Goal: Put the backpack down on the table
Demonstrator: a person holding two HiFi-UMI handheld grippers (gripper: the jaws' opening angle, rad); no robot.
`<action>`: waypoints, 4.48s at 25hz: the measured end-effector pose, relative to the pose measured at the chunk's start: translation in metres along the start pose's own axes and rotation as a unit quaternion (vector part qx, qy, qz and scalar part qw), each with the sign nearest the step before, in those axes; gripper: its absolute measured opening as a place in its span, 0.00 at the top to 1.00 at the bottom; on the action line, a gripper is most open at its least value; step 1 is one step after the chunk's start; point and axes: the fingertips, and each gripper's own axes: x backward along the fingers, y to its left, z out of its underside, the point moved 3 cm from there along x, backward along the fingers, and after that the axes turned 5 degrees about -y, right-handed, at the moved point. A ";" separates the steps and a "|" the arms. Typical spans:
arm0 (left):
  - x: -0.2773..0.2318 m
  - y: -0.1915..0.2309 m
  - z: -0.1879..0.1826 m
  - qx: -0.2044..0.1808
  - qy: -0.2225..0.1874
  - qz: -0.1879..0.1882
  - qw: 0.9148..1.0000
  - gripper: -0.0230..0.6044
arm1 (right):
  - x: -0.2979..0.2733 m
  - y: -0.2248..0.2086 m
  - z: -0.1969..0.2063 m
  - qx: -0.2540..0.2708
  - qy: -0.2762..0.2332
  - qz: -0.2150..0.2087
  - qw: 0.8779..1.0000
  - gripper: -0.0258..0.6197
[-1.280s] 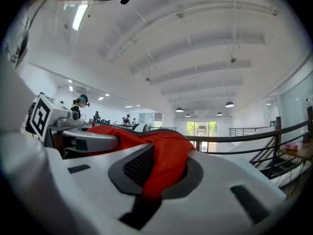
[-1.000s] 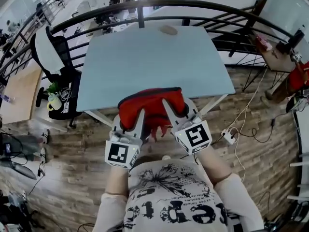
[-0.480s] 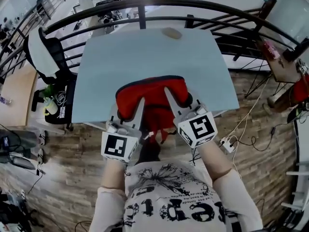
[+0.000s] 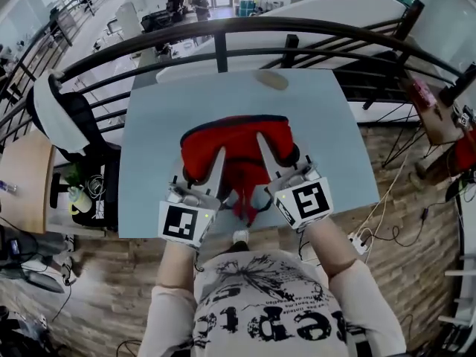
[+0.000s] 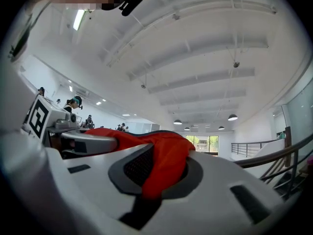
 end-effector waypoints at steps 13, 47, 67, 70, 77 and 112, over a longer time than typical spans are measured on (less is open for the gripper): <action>-0.155 0.148 0.038 -0.004 -0.032 0.019 0.999 0.88 | -0.183 -0.091 0.057 0.020 0.000 0.015 1.000 0.91; -0.157 0.155 0.201 0.100 0.000 0.015 0.995 0.88 | -0.181 -0.087 0.217 -0.016 0.064 0.024 0.998 0.90; -0.059 0.066 0.283 0.142 0.101 0.004 0.985 0.88 | -0.064 -0.027 0.283 -0.074 0.136 -0.017 0.988 0.88; -0.050 0.058 0.298 0.152 0.123 -0.003 0.981 0.88 | -0.053 -0.022 0.295 -0.077 0.153 -0.020 0.985 0.87; -0.025 0.042 0.340 0.178 0.182 -0.021 0.967 0.81 | -0.026 -0.007 0.333 -0.084 0.214 -0.023 0.973 0.83; 0.095 -0.017 0.326 0.207 0.400 -0.175 0.875 0.61 | 0.104 0.017 0.328 -0.087 0.472 0.006 0.877 0.79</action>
